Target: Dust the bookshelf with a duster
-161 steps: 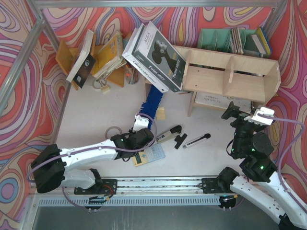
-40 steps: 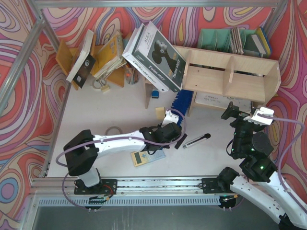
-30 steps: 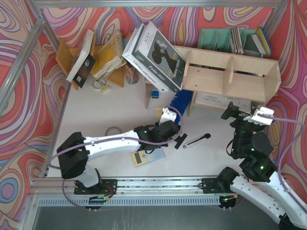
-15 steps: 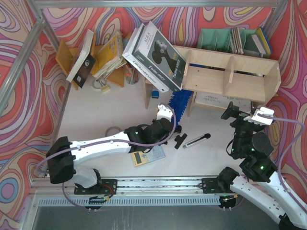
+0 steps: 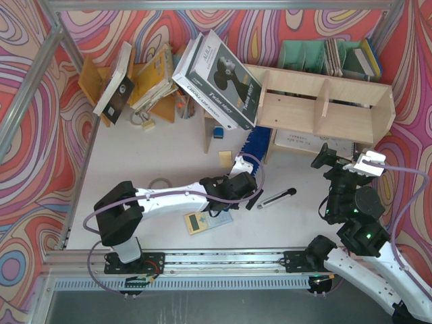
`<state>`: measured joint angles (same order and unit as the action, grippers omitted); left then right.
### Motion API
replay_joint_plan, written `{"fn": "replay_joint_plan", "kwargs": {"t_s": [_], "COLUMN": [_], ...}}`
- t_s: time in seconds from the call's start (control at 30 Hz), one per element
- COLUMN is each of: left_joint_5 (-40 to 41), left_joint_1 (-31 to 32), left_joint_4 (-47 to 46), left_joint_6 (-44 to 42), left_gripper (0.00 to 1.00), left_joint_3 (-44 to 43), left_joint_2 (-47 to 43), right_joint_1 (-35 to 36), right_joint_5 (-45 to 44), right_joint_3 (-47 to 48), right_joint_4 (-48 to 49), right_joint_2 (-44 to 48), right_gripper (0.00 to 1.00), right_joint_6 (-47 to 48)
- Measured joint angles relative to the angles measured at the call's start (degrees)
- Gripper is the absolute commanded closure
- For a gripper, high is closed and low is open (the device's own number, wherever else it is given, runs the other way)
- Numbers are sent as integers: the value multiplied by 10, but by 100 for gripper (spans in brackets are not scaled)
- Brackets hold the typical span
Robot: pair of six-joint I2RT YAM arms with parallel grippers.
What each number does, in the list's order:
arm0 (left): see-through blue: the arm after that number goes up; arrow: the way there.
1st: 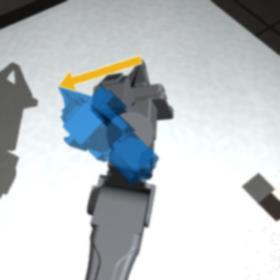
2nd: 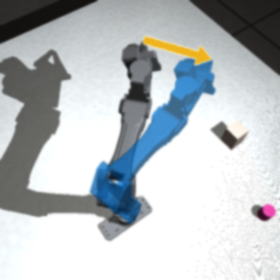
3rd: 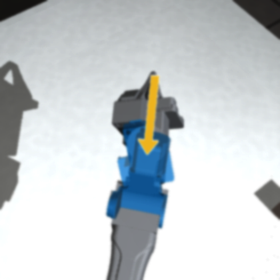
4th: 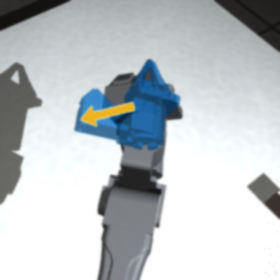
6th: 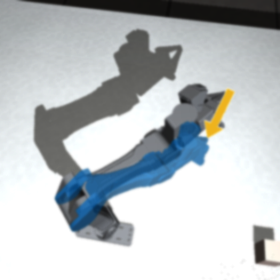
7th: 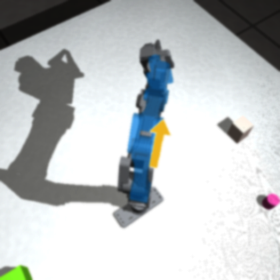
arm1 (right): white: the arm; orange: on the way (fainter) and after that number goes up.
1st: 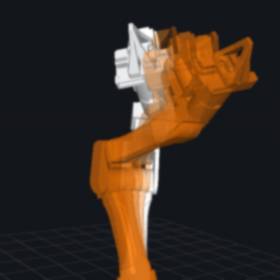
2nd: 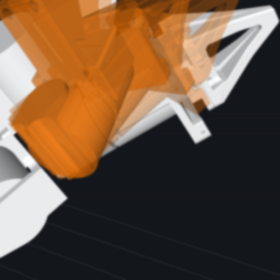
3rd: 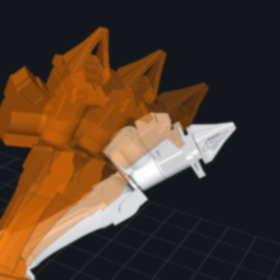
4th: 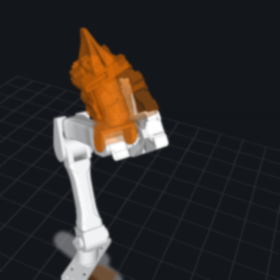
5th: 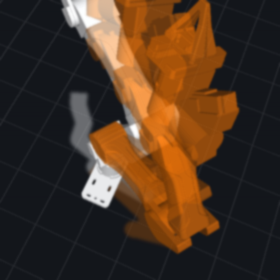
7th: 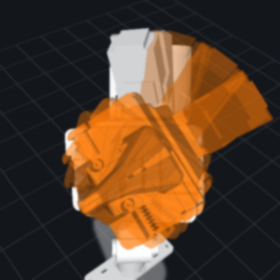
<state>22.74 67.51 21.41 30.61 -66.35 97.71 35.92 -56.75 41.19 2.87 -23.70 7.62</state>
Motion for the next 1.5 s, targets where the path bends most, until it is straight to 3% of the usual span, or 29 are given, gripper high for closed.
{"fn": "replay_joint_plan", "kwargs": {"t_s": [0.2,0.57,0.93,1.13,1.5], "left_joint_5": [17,73,138,134,54], "left_joint_1": [0,7,7,6,5], "left_joint_4": [12,-29,21,64,192], "left_joint_6": [-5,-38,-33,-3,-19], "left_gripper": [100,100,100,100,100], "left_joint_3": [-2,73,115,127,128], "left_joint_2": [-40,-227,-276,-308,-369], "right_joint_1": [0,0,0,0,0], "right_joint_5": [0,0,0,0,0], "right_joint_3": [0,0,0,0,0], "right_joint_4": [0,0,0,0,0], "right_joint_2": [0,0,-1,-2,-2], "right_gripper": [10,10,10,10,10], "right_joint_6": [0,-1,-1,-1,-1]}}
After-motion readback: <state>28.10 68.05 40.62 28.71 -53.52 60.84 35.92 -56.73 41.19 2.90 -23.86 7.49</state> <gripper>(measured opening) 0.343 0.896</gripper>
